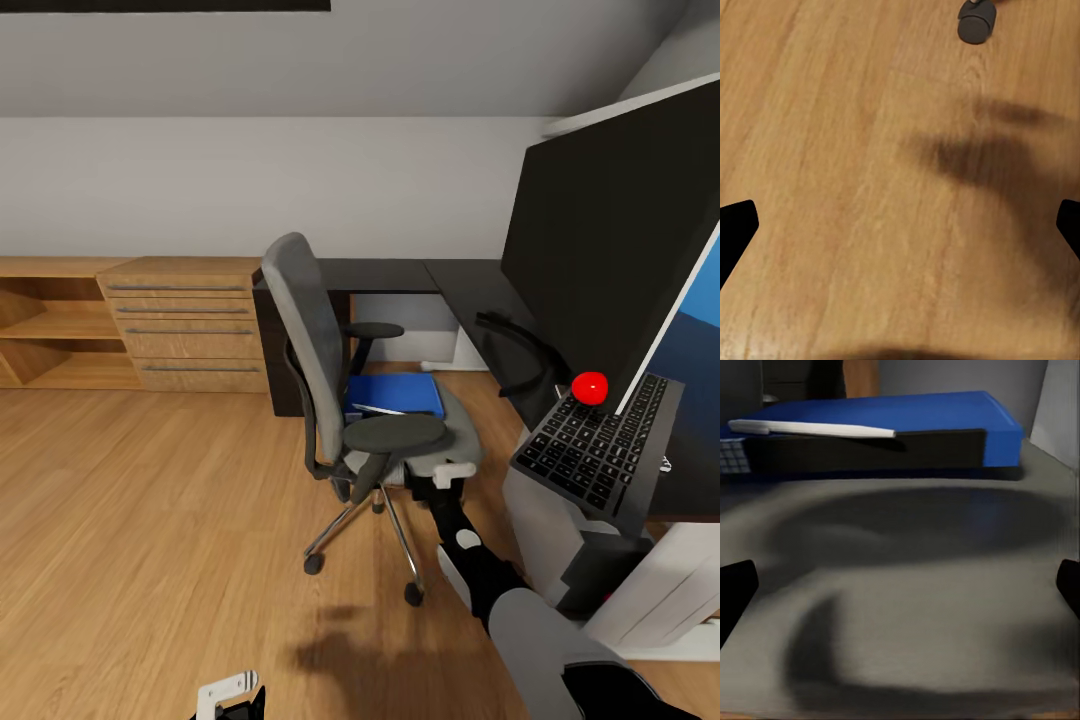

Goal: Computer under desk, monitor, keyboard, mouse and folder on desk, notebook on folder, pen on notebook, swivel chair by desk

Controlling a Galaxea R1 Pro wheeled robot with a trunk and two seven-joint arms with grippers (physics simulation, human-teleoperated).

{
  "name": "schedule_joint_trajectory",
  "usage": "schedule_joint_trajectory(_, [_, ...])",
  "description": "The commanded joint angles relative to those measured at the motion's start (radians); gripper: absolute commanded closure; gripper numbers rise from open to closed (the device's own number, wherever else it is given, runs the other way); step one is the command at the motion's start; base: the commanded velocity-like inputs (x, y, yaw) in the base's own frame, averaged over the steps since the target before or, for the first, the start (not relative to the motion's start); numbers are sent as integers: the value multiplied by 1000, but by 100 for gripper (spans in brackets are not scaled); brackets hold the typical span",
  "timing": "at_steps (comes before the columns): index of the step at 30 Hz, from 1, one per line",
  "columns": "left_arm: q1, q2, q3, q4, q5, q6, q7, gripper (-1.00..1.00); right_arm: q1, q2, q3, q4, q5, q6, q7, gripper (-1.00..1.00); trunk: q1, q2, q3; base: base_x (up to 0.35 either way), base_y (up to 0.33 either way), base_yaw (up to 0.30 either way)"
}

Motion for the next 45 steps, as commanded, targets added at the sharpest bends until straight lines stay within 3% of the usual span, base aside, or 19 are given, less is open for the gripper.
schedule_joint_trajectory(1, [0,-1,1,-2,9,6,2,-100,-1,-4,-3,0,9,-2,-8,-100,0,0,-1,0,0,0])
schedule_joint_trajectory(4, [0,-1,1,-2,9,6,2,-100,-1,-11,-29,0,8,-1,-18,-100,0,0,-1,0,0,0])
schedule_joint_trajectory(8, [0,-1,1,-2,9,6,3,-100,-1,-17,-118,-2,5,-1,-48,-100,0,0,-1,0,0,0])
schedule_joint_trajectory(14, [0,-1,1,-2,9,6,3,-100,-1,-18,-172,-3,4,0,-56,-100,0,0,-1,0,0,0])
schedule_joint_trajectory(19, [0,-1,1,-2,9,6,4,-100,-1,-18,-185,-3,-13,2,-58,-100,0,0,-1,0,0,0])
schedule_joint_trajectory(34, [0,-1,1,-2,10,6,3,-100,-1,-19,-190,-3,-234,5,-59,-100,0,0,-1,0,0,0])
schedule_joint_trajectory(45, [0,-1,1,-2,11,6,3,-100,-1,-15,-187,-5,-263,-2,-58,-100,0,0,-1,0,0,0])
